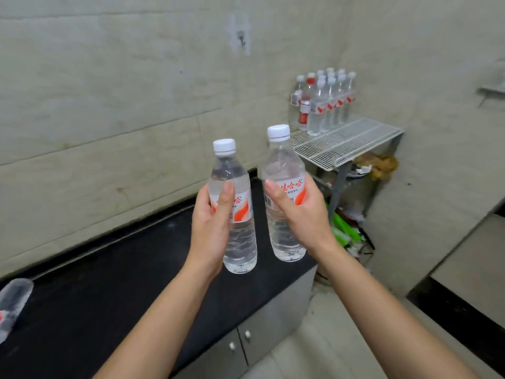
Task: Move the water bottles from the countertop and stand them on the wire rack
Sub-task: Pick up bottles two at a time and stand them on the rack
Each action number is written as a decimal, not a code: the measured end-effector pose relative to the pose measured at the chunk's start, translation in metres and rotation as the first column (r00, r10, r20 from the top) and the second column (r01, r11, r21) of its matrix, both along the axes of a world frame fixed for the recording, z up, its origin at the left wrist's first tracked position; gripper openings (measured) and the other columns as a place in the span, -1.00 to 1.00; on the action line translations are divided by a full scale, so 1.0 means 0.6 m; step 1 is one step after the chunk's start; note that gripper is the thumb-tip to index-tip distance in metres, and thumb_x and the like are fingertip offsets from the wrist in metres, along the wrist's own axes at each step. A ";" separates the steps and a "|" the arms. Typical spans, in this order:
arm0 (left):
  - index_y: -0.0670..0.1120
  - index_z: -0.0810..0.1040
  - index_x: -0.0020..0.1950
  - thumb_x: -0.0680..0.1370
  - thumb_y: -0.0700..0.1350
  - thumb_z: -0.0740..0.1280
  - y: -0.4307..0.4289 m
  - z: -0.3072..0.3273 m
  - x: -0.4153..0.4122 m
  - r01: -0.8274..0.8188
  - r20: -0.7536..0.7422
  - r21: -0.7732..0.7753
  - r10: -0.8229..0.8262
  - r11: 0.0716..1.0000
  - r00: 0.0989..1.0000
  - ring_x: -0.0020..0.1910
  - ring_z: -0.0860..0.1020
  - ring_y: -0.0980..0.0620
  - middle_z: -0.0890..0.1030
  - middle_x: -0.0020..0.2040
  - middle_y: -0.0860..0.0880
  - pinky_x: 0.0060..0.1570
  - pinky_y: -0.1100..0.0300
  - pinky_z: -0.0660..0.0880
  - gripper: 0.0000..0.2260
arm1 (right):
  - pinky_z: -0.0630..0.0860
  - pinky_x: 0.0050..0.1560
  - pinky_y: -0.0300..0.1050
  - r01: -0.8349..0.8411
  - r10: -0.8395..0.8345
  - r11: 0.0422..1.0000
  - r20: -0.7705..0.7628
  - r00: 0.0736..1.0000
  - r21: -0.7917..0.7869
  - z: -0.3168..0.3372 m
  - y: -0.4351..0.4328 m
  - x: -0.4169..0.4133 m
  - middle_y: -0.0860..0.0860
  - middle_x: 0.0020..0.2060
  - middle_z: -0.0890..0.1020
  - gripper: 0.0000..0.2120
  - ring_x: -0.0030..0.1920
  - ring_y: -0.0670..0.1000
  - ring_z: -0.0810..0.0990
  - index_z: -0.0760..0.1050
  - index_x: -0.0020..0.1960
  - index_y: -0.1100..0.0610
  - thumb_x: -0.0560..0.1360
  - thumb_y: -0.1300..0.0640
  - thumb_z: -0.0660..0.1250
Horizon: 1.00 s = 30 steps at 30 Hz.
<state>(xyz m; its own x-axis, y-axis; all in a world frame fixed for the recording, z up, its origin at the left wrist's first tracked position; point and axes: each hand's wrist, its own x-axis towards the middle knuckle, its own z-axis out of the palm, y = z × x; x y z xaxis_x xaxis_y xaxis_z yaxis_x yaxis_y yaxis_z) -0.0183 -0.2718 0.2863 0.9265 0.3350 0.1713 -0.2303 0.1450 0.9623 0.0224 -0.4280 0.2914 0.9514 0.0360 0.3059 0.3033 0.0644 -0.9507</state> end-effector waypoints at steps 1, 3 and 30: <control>-0.07 0.54 0.14 0.54 0.21 0.40 -0.030 0.001 0.023 0.013 0.006 0.018 -0.013 1.000 1.000 -0.10 0.65 0.11 0.70 -0.08 0.05 -0.07 0.18 0.57 -0.61 | 0.61 0.13 -0.11 0.022 -0.022 1.000 0.009 1.000 0.001 0.000 -0.030 0.016 -0.06 0.04 0.73 -0.48 0.07 -0.08 0.70 0.56 0.19 0.02 0.34 -0.22 0.52; -0.08 0.52 0.14 0.51 0.19 0.37 -0.082 0.004 0.070 0.041 0.017 0.037 -0.041 0.998 0.999 -0.12 0.65 0.15 0.69 -0.10 0.08 -0.09 0.23 0.56 -0.61 | 0.61 0.12 -0.13 0.060 -0.060 0.998 0.022 0.998 0.011 -0.003 -0.083 0.055 -0.04 0.05 0.73 -0.48 0.07 -0.08 0.70 0.55 0.21 0.02 0.35 -0.18 0.54; -0.03 0.39 0.46 0.59 0.13 0.28 -0.454 -0.013 0.785 0.106 0.025 0.140 -0.111 0.984 0.994 0.22 0.65 0.03 0.64 0.28 -0.03 0.23 0.03 0.58 -0.52 | 0.65 0.09 0.12 0.277 -0.282 0.936 0.010 0.959 -0.215 -0.034 -0.495 0.773 -0.08 0.01 0.68 -0.54 0.01 -0.07 0.68 0.57 0.10 -0.12 0.37 -0.41 0.43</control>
